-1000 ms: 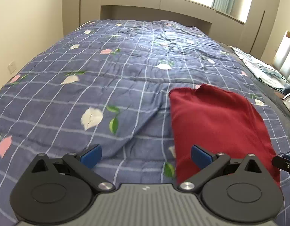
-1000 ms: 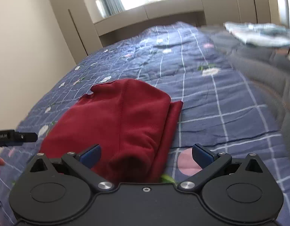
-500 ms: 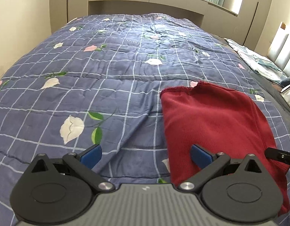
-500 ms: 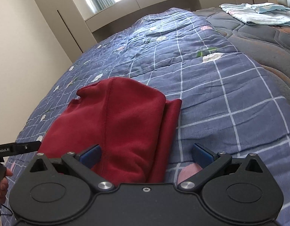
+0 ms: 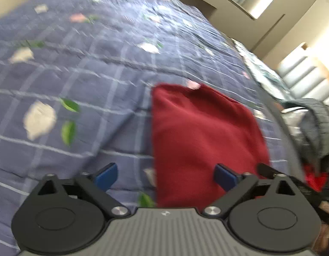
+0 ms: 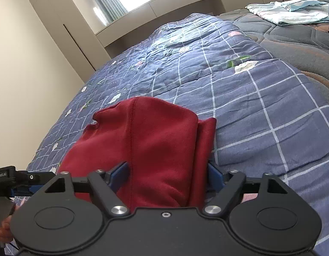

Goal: Fold small clothes

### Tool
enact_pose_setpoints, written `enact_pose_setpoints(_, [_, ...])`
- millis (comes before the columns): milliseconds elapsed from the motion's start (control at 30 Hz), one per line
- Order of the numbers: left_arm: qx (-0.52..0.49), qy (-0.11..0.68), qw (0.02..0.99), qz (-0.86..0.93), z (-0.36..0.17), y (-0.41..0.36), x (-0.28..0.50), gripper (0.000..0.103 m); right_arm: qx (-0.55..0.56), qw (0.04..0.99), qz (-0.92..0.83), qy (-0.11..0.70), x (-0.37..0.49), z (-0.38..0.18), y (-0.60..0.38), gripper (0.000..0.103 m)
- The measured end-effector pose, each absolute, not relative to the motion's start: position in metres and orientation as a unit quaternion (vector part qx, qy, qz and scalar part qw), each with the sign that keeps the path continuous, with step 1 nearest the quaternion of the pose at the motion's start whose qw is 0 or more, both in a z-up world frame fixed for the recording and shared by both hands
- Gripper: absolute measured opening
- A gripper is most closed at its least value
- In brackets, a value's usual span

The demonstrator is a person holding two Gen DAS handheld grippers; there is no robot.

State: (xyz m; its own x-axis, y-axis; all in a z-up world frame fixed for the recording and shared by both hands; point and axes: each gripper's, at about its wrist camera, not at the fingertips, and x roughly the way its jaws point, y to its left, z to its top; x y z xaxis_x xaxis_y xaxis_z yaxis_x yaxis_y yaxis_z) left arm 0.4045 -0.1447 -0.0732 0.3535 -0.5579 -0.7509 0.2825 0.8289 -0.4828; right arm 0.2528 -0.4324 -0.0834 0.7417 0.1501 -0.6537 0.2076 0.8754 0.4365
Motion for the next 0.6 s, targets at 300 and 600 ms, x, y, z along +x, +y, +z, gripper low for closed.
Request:
enact_pose_setpoints(300, [-0.163,0.533,0.784,-0.272,-0.080,-0.152,0.408,0.056,0.264,0.898,-0.015,0.352,0.249,-0.078,-0.432,0.047])
enact_pose_setpoints(600, [-0.078,0.501,0.821,-0.263,-0.048,-0.178,0.388,0.029,0.241,0.912,-0.024,0.331,0.242,-0.062,-0.426,0.015])
